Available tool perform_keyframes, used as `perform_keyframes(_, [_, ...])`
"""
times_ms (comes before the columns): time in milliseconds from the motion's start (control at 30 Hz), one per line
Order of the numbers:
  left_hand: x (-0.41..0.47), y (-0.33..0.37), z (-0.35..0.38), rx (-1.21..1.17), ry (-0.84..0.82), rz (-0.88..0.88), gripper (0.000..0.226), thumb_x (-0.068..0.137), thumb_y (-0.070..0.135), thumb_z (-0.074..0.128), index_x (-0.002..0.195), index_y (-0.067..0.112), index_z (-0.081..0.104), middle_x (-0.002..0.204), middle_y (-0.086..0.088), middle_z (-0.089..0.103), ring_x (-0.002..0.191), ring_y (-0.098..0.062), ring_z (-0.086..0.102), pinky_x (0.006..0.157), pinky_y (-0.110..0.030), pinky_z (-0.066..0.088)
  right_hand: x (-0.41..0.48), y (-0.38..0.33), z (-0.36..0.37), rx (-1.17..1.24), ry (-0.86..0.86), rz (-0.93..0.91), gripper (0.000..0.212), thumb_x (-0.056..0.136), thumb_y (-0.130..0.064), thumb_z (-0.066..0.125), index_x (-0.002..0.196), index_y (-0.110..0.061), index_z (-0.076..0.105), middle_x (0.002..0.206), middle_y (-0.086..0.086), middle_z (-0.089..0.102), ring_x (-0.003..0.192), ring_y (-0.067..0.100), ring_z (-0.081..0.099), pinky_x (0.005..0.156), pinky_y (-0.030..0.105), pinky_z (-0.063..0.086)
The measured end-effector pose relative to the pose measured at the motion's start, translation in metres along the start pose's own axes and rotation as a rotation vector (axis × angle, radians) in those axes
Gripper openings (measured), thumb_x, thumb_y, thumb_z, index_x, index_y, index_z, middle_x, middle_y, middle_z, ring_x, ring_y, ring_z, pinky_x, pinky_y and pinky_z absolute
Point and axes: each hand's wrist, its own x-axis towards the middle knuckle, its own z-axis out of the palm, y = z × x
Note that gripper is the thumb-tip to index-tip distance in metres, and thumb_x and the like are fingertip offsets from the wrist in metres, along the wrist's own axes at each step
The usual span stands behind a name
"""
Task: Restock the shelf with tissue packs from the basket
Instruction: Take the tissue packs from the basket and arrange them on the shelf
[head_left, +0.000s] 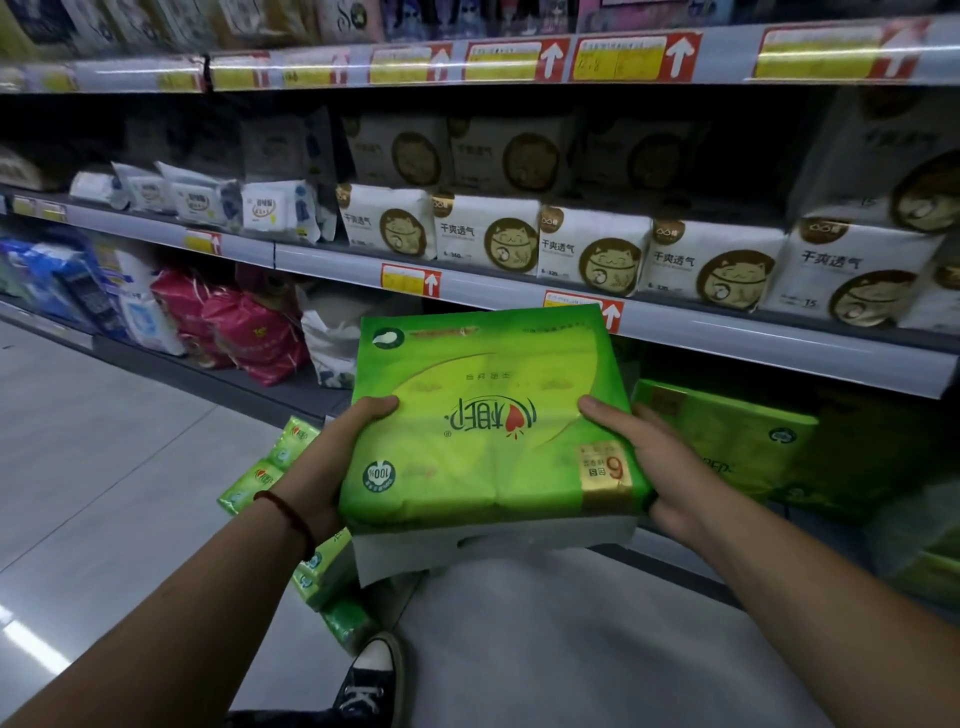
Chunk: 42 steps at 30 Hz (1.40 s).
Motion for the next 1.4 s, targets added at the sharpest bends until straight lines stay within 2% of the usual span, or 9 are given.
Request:
perform_keyframes(167, [-0.001,-0.003,-0.004,0.013,-0.033,-0.048,0.043,0.081,0.03,0.068,0.119,0.01,0.07,0.11,-0.019,0.078,0.077,-0.033,0.078,0.068,-0.045,0.065,-0.005,-0.012,0.002,-0.051,-0.072,0.014,0.075,0.066,-0.021,0.087,0.135,-0.009,0.057,0.111,0.017,0.077,0.099,0.037,0.076,0.078,0.044,0.064])
perform_keyframes(367, [0.005,-0.001,-0.013,0.149,-0.089,0.045,0.075,0.063,0.018,0.087,0.133,0.007,0.063,0.121,-0.022,0.074,0.097,-0.041,0.076,0.075,-0.049,0.065,-0.006,-0.014,-0.009,-0.197,-0.104,0.03,0.071,0.056,-0.016,0.092,0.122,-0.008,0.069,0.112,0.012,0.078,0.111,0.033,0.072,0.102,0.047,0.053])
perform_keyframes(533, [0.003,-0.002,-0.008,0.436,0.011,0.144,0.077,0.051,0.025,0.094,0.123,0.023,0.067,0.112,0.0,0.079,0.1,-0.027,0.075,0.082,-0.046,0.062,-0.012,-0.014,-0.012,-0.396,-0.07,-0.046,0.068,0.072,-0.007,0.088,0.131,-0.021,0.058,0.117,0.0,0.075,0.102,0.014,0.071,0.074,0.02,0.055])
perform_keyframes(633, [-0.001,-0.002,-0.008,0.54,0.048,0.11,0.054,0.068,0.012,0.092,0.115,0.024,0.069,0.105,0.003,0.079,0.099,-0.022,0.073,0.081,-0.051,0.063,-0.015,-0.015,-0.016,-0.51,-0.025,-0.109,0.062,0.068,-0.006,0.092,0.107,-0.034,0.054,0.108,-0.009,0.067,0.092,0.004,0.063,0.063,0.007,0.051])
perform_keyframes(867, [-0.006,0.0,-0.013,0.185,-0.169,0.053,0.098,0.037,0.057,0.1,0.124,0.024,0.072,0.128,-0.012,0.073,0.119,-0.038,0.068,0.085,-0.056,0.062,-0.01,-0.014,-0.028,-0.526,0.003,-0.117,0.069,0.068,-0.002,0.09,0.12,-0.032,0.056,0.124,0.0,0.066,0.108,0.022,0.064,0.066,0.025,0.057])
perform_keyframes(1000, [-0.002,0.005,-0.012,-0.095,-0.137,0.024,0.098,0.074,0.088,0.048,0.141,0.018,0.06,0.137,-0.018,0.067,0.125,-0.045,0.063,0.097,-0.069,0.051,-0.01,-0.022,-0.038,-0.404,-0.058,-0.131,0.074,0.08,0.02,0.069,0.12,-0.041,0.059,0.137,0.006,0.06,0.108,0.025,0.066,0.071,0.027,0.064])
perform_keyframes(1100, [0.004,0.006,-0.005,-0.032,-0.03,0.076,0.071,0.09,0.073,0.044,0.12,0.016,0.074,0.117,-0.017,0.076,0.102,-0.035,0.076,0.081,-0.054,0.064,-0.006,-0.027,-0.045,-0.163,-0.12,-0.016,0.082,0.086,0.027,0.04,0.129,-0.036,0.068,0.142,0.004,0.058,0.111,0.032,0.068,0.084,0.047,0.063])
perform_keyframes(1200, [0.007,0.006,-0.004,-0.006,-0.003,0.103,0.047,0.092,0.045,0.063,0.119,0.008,0.073,0.109,-0.018,0.078,0.081,-0.03,0.078,0.066,-0.039,0.065,-0.005,-0.024,-0.034,-0.056,-0.103,0.041,0.046,0.097,0.003,0.044,0.121,-0.023,0.074,0.132,0.007,0.065,0.105,0.03,0.066,0.081,0.042,0.057])
perform_keyframes(1400, [0.022,0.001,-0.002,0.014,-0.008,0.175,0.068,0.075,0.021,0.068,0.14,0.007,0.056,0.134,-0.03,0.063,0.103,-0.041,0.068,0.078,-0.046,0.062,0.007,0.004,-0.017,0.006,0.032,0.029,0.04,0.092,-0.006,0.065,0.119,-0.034,0.076,0.13,0.008,0.068,0.107,0.035,0.072,0.079,0.045,0.063])
